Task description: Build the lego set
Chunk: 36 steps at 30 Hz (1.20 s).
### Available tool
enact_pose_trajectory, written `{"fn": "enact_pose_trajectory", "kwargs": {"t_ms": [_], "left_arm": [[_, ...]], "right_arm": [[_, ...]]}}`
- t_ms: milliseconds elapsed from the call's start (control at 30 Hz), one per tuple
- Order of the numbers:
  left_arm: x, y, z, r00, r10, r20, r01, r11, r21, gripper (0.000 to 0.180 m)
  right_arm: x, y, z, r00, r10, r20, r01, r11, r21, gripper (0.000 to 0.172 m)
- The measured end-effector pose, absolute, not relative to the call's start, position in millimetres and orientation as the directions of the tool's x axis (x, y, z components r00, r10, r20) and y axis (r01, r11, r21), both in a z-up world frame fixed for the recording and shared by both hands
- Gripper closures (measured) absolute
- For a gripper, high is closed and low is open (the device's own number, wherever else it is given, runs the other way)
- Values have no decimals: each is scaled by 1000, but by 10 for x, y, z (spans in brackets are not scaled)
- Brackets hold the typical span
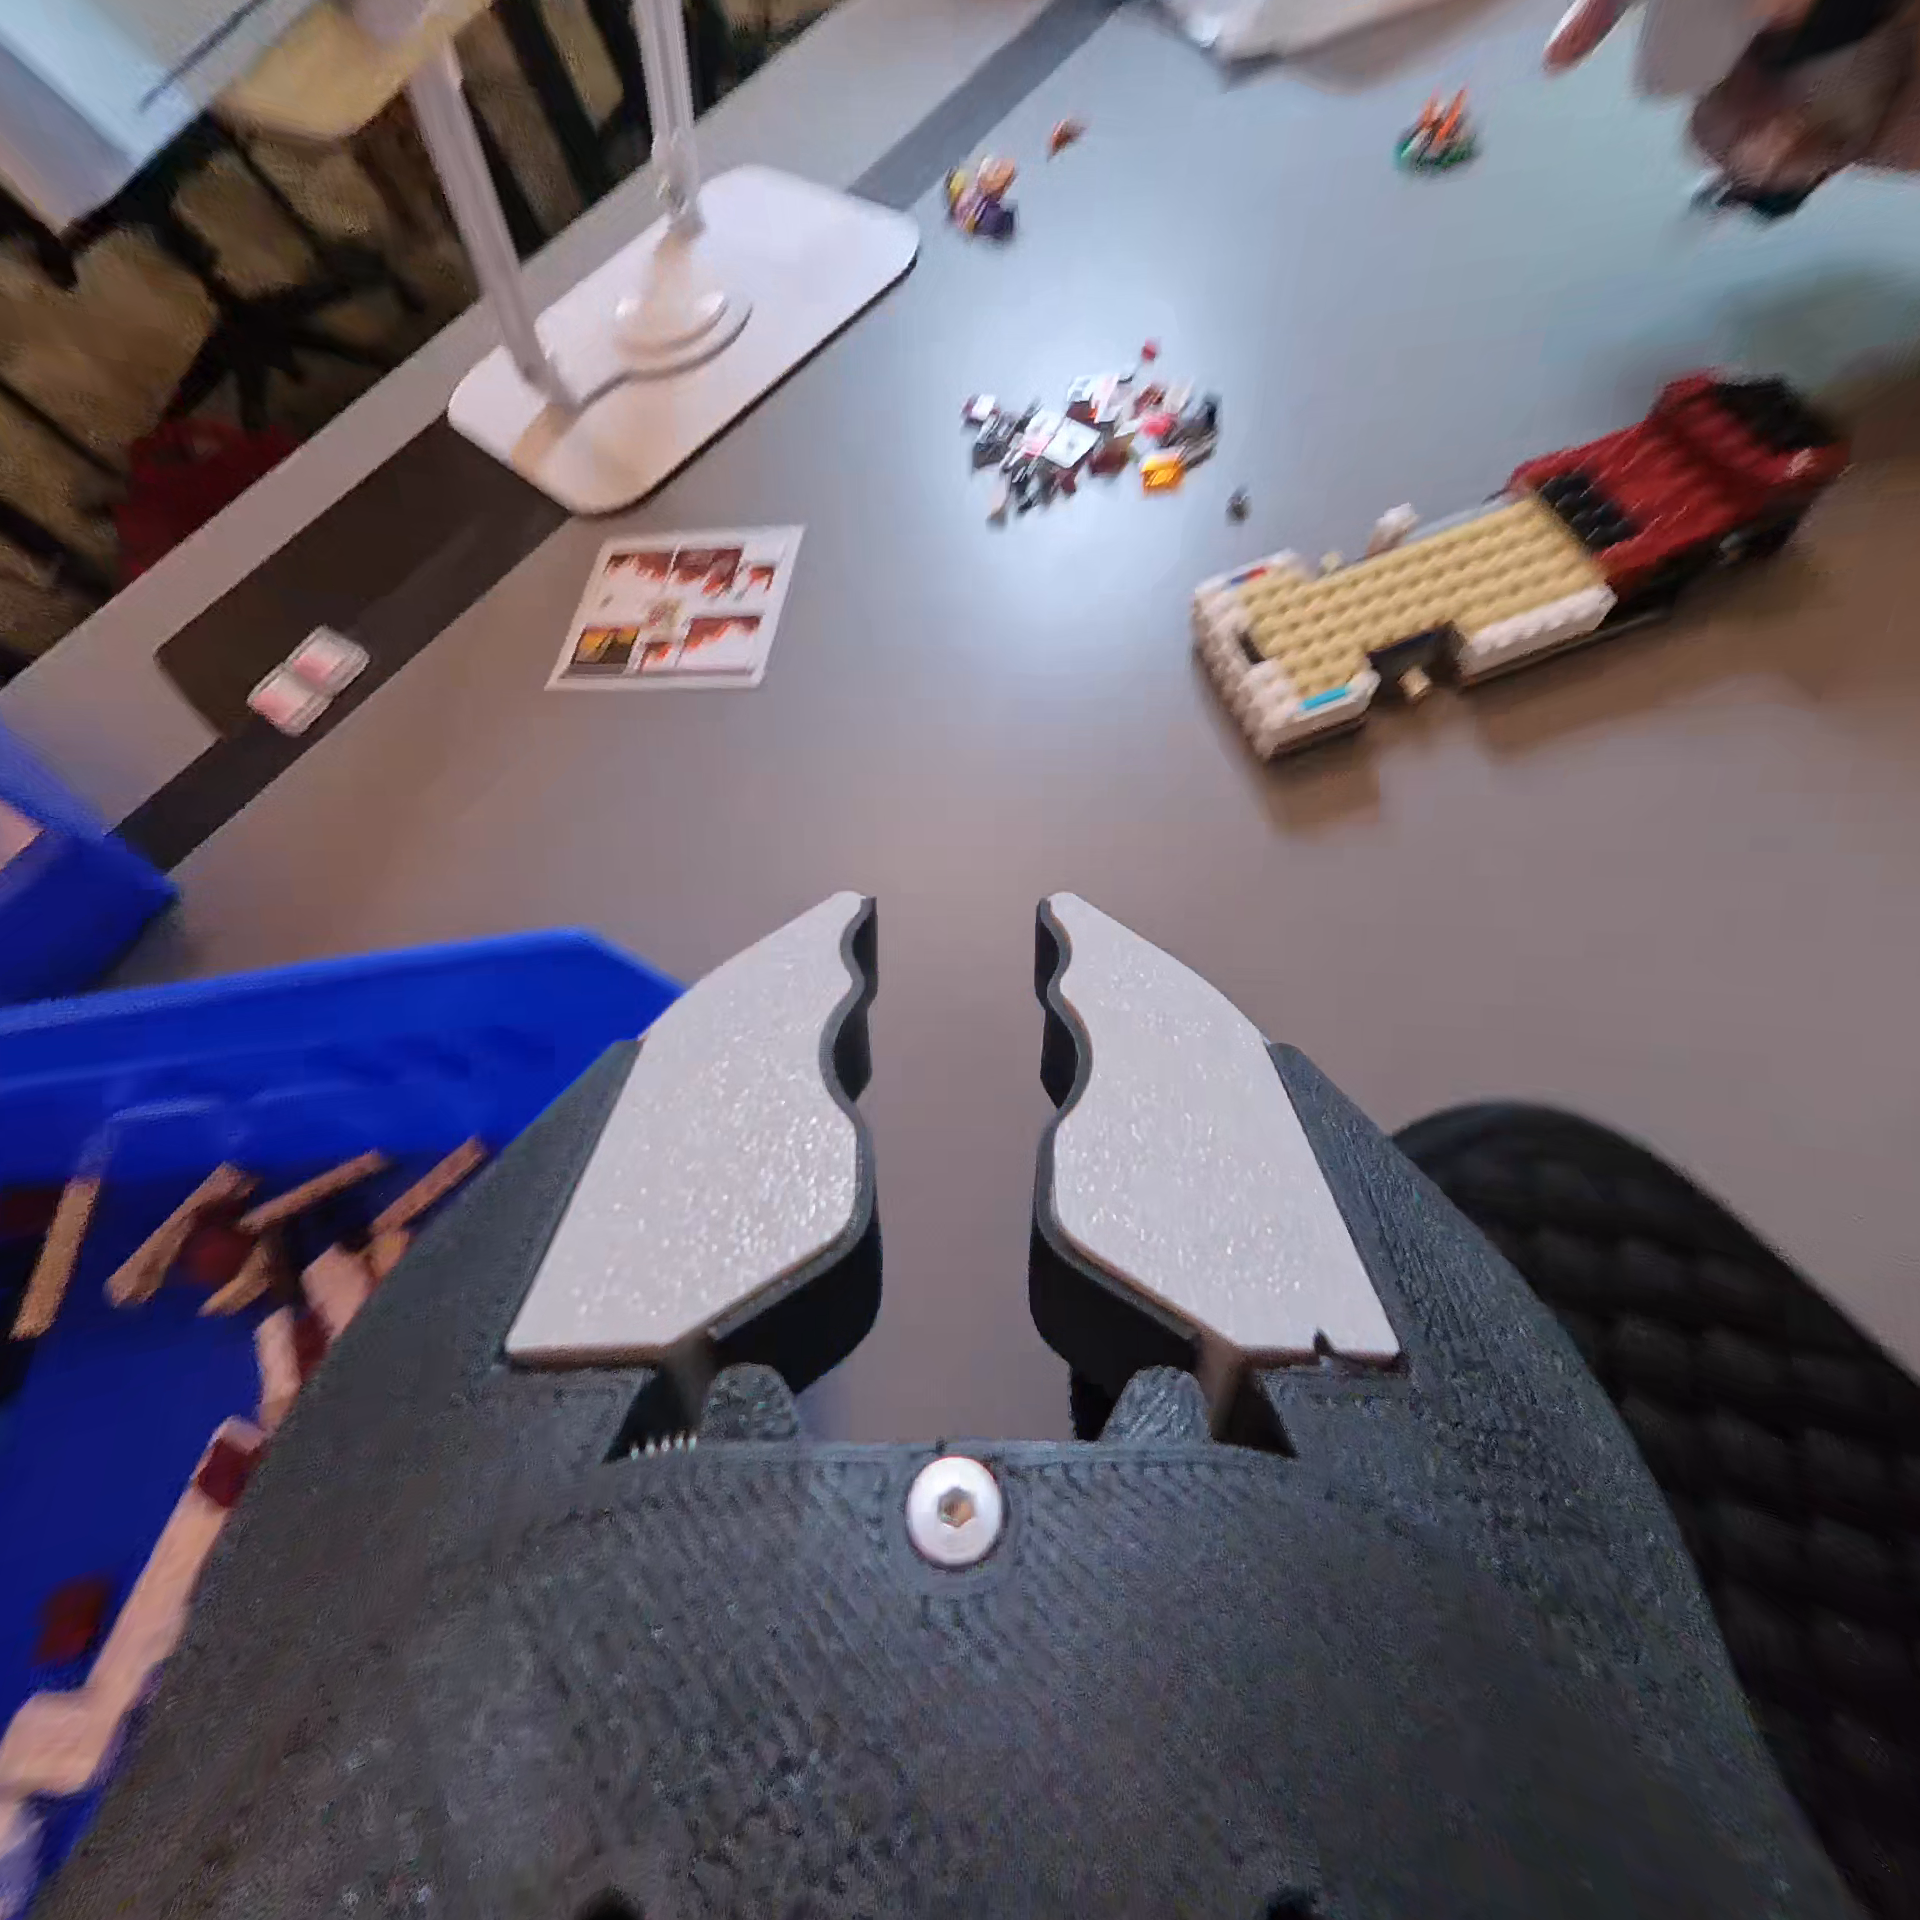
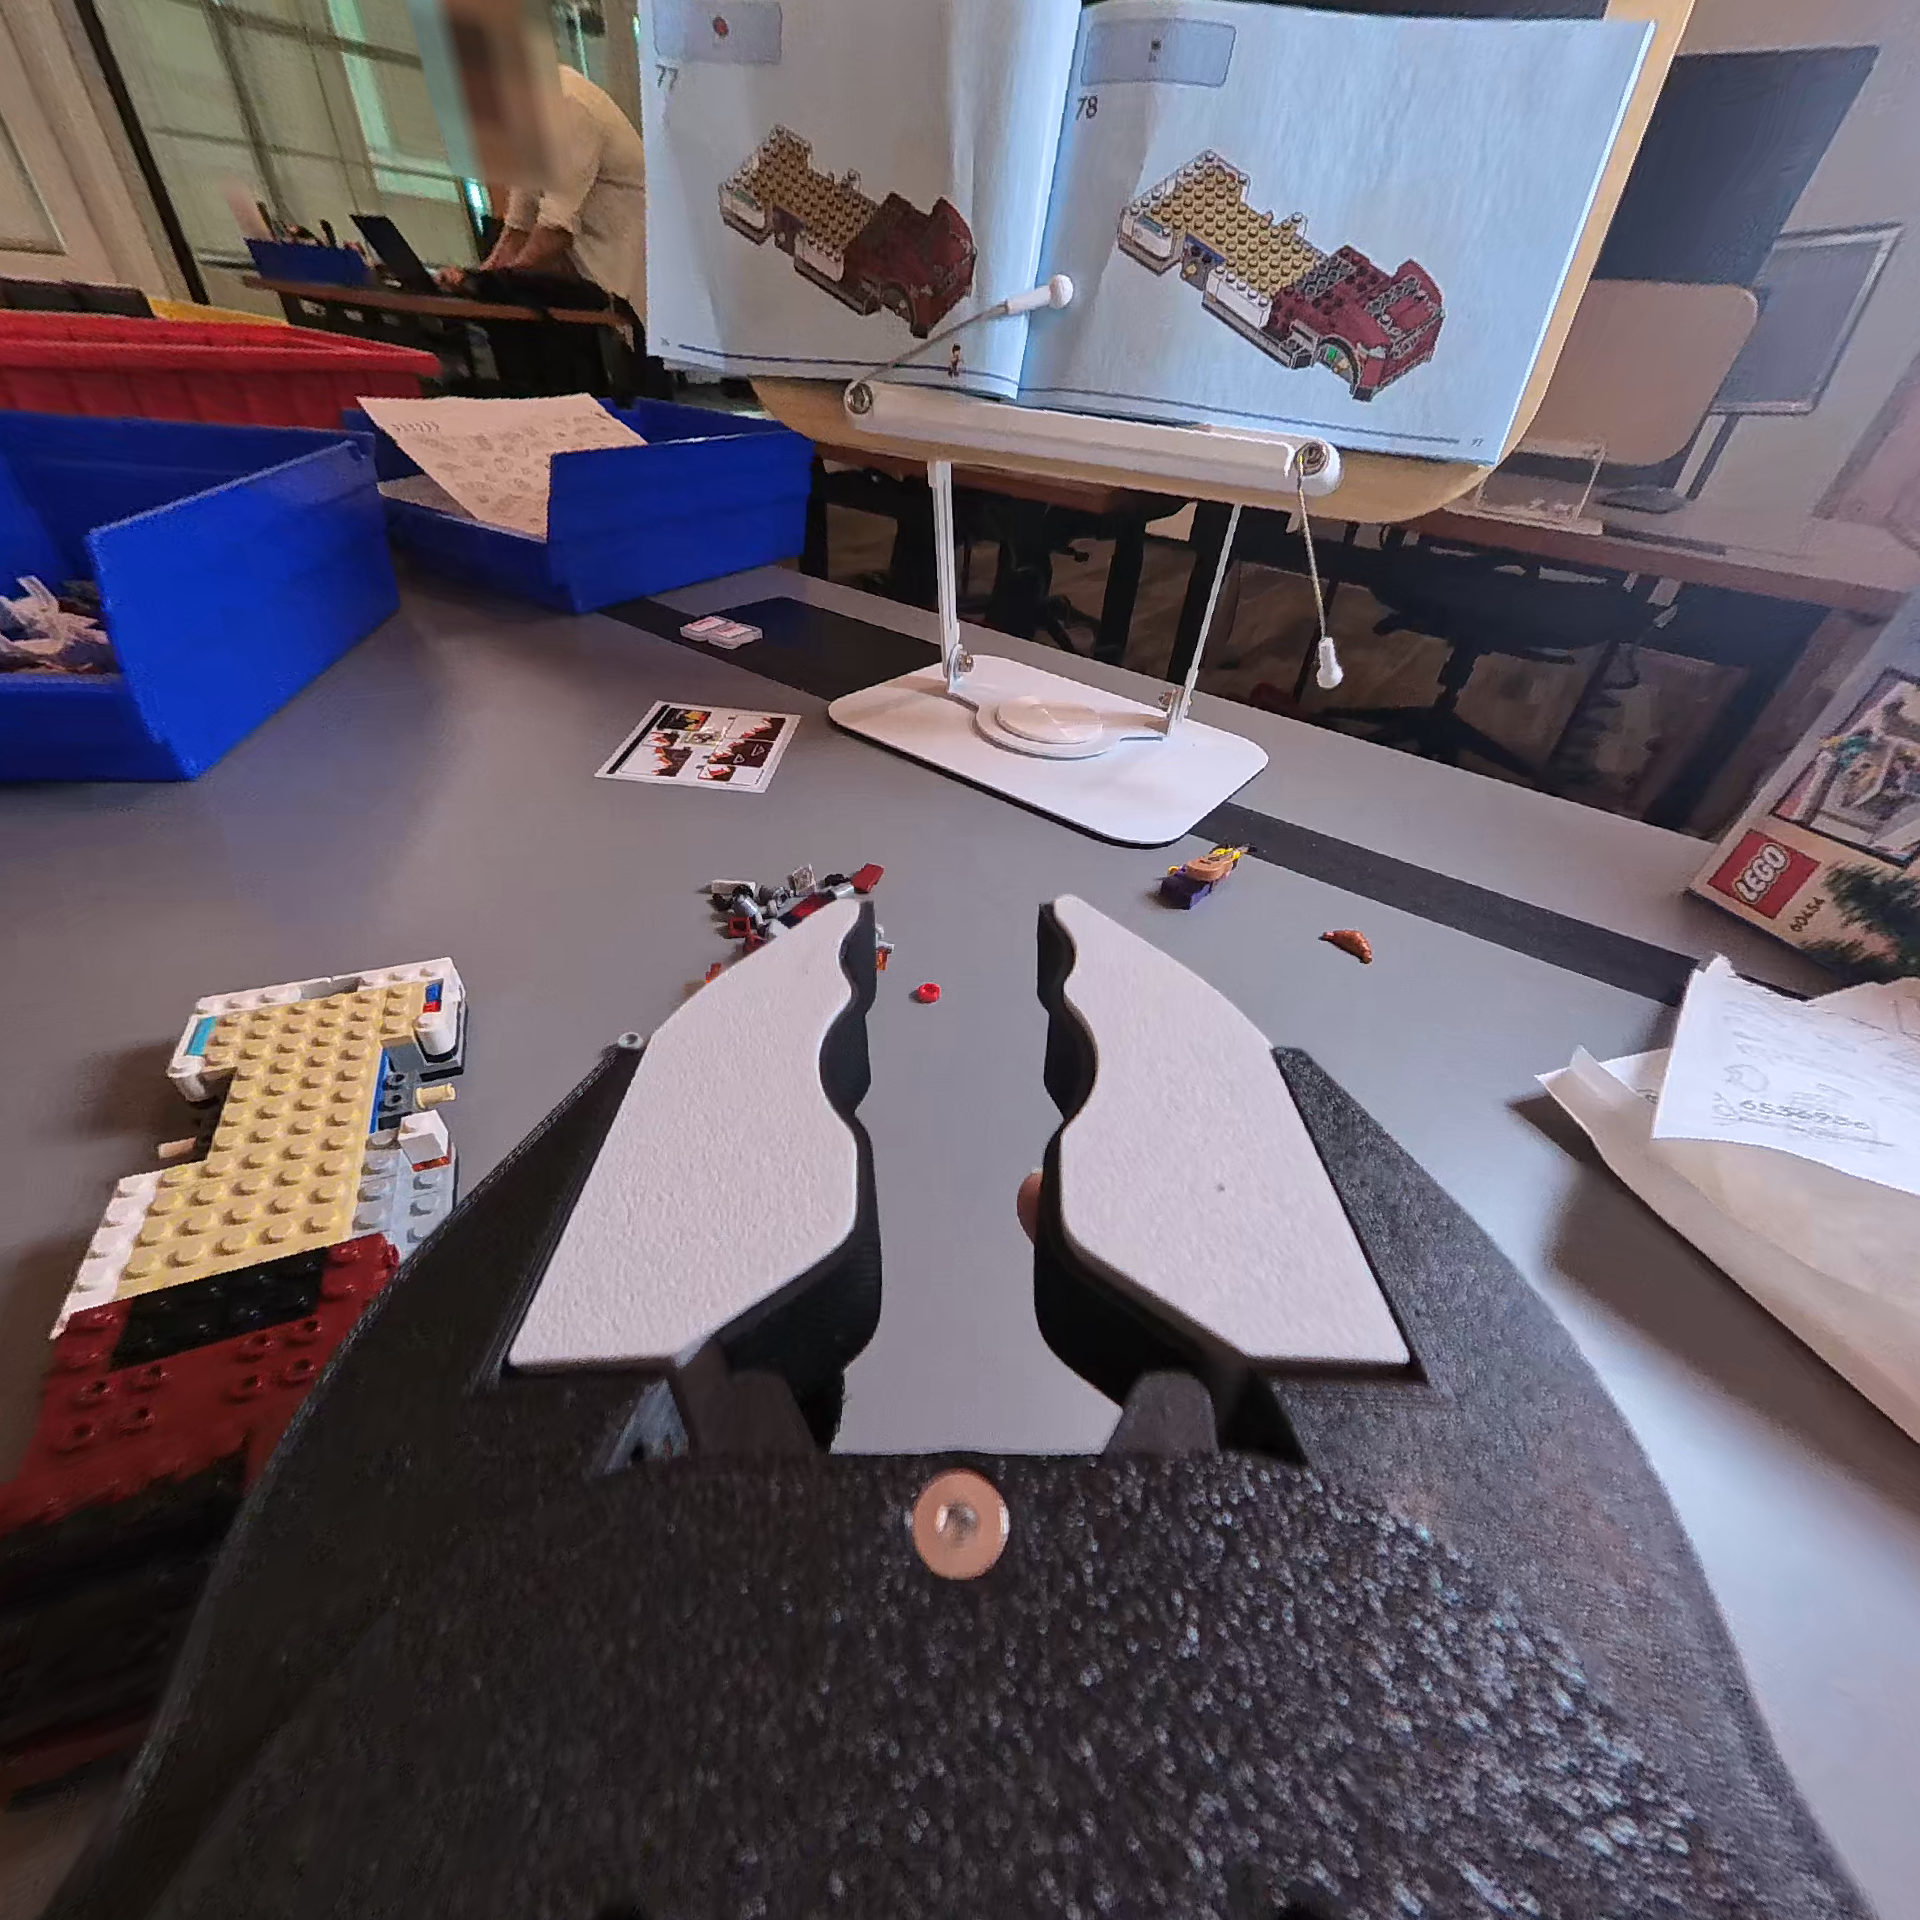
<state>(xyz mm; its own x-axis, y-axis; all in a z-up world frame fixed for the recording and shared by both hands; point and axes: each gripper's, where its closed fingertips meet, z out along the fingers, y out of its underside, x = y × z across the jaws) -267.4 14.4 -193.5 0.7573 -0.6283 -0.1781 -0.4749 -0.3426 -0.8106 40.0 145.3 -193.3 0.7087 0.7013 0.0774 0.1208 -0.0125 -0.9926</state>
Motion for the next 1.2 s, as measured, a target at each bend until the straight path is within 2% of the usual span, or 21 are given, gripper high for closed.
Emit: {"fn": "enact_pose_trajectory", "kwargs": {"t_ms": [133, 267, 367, 500, 667, 933, 1200], "left_arm": [[-2002, 296, -1905, 757, -646, -92, -303, -224, -926, 155], [-1450, 616, -2028, 733, -680, -3, -227, -240, -944, 156], [-1146, 955, -2212, 704, -710, 1, -292, -292, -911, 159], [-889, 1337, -2607, 660, -744, 110, -381, -457, -804, 166], [-882, 1645, -2934, 676, -730, 100, -466, -529, -709, 170], [-805, 1758, -3020, 642, -767, 0, -582, -487, -651, 162], [-743, 1753, -3024, 592, -805, -20, -641, -456, -618, 171]], "right_arm": [[355, 1444, -1986, 698, 712, 77, 132, -22, -991, 142], [323, 1428, -2017, 686, 725, 70, 136, -34, -990, 142], [318, 1418, -2013, 678, 732, 70, 137, -33, -990, 142], [319, 1405, -2009, 666, 743, 64, 137, -38, -990, 143], [320, 1397, -2013, 651, 757, 50, 133, -50, -990, 143], [326, 1406, -2028, 641, 767, 19, 123, -78, -989, 143], [307, 1405, -2094, 635, 772, 24, 152, -94, -984, 145]]}}
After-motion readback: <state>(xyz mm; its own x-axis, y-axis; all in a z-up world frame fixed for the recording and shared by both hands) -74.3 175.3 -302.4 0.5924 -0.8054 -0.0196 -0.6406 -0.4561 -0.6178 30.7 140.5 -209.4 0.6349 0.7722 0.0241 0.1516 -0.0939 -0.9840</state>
